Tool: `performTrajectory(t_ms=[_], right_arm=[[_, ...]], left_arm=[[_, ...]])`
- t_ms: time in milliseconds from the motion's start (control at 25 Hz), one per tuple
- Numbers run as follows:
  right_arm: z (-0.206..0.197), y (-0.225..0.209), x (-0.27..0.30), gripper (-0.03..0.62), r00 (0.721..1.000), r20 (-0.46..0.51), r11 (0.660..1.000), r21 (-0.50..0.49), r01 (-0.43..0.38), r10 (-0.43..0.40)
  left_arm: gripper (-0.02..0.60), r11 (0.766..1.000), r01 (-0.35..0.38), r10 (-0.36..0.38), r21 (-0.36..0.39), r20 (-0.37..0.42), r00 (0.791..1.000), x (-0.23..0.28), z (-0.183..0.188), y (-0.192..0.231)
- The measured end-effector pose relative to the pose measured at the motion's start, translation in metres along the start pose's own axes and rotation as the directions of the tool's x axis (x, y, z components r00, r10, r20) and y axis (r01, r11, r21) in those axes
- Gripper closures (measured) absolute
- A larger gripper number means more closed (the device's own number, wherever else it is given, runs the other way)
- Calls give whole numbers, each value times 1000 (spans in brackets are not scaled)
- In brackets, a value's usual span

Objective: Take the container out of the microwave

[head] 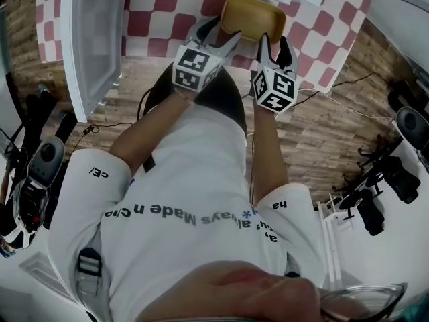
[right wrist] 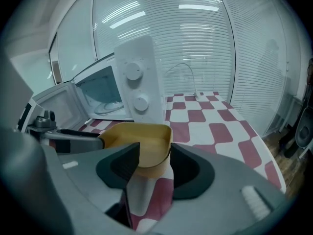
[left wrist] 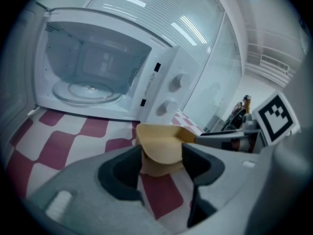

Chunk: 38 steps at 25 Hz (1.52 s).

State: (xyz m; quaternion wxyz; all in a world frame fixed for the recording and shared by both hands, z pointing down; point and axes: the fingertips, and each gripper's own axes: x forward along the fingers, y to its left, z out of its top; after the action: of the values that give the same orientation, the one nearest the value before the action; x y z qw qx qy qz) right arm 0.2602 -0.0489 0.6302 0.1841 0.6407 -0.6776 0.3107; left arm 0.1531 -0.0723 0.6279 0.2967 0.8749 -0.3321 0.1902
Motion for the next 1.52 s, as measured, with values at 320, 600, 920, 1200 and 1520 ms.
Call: performTrajectory(t_ms=[320, 600, 920, 1200, 1520], right_arm=[[-20, -9, 10, 400, 999, -34, 1000, 9, -10, 10], [-28, -11, 13, 399, 999, -51, 1000, 18, -16, 17], [-1, -22, -9, 407, 999, -4, 998, -63, 31, -32], [74, 17, -54, 464, 991, 100, 968, -246, -57, 84], [152, 77, -107, 494, 952, 195, 939, -297, -171, 235]], left_arm=[[324, 1000, -14, 14, -2, -33, 999, 15, -16, 3], [324, 1000, -16, 15, -9, -61, 998, 18, -25, 5], [322, 999, -39, 39, 9, -32, 999, -6, -10, 12], [385, 994, 2, -4, 111, 19, 1000, -68, 46, 12], [482, 980, 25, -55, 200, 146, 988, -130, 128, -6]])
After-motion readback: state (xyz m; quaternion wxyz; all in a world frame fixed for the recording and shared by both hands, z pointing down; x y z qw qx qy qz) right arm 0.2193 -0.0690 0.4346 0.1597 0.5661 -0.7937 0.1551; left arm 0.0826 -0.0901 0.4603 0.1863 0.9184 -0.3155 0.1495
